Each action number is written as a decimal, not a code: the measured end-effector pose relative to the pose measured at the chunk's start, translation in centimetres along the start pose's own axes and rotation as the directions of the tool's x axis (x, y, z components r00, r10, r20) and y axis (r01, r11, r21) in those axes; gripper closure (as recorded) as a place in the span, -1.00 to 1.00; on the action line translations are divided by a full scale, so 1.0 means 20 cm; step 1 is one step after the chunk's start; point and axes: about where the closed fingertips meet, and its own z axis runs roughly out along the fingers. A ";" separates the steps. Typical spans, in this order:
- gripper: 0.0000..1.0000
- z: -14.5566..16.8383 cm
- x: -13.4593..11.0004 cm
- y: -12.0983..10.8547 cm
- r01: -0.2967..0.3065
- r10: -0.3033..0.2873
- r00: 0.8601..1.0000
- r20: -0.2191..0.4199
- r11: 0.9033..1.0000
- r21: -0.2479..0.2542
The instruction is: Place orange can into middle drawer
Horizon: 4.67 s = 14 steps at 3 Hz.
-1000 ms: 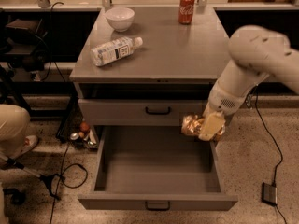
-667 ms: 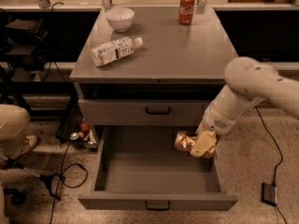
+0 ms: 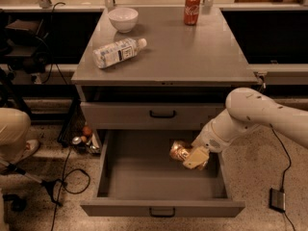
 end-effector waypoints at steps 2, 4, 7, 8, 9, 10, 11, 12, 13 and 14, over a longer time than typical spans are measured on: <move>1.00 0.08 0.01 -0.02 -0.023 0.023 1.000 0.020 1.000 -0.002; 1.00 0.42 0.06 -0.22 -0.129 0.122 0.979 0.166 0.991 0.032; 1.00 0.93 0.07 -0.34 -0.221 0.218 0.948 0.232 0.975 -0.013; 0.71 1.02 0.04 -0.34 -0.224 0.226 0.946 0.233 0.974 -0.038; 0.24 1.07 0.02 -0.33 -0.228 0.236 0.944 0.232 0.972 -0.059; -0.23 1.10 0.01 -0.32 -0.231 0.241 0.943 0.231 0.970 -0.072; -0.68 1.11 0.01 -0.31 -0.235 0.248 0.940 0.236 0.969 -0.082; -1.00 1.05 0.03 -0.32 -0.224 0.241 0.935 0.258 0.970 -0.097; -1.00 0.99 0.08 -0.30 -0.235 0.257 0.923 0.285 0.966 -0.110; -1.00 0.80 0.21 -0.32 -0.268 0.276 0.904 0.327 0.961 -0.070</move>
Offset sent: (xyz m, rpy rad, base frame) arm 0.0117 0.0068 -0.0448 0.0615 0.0091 -0.0761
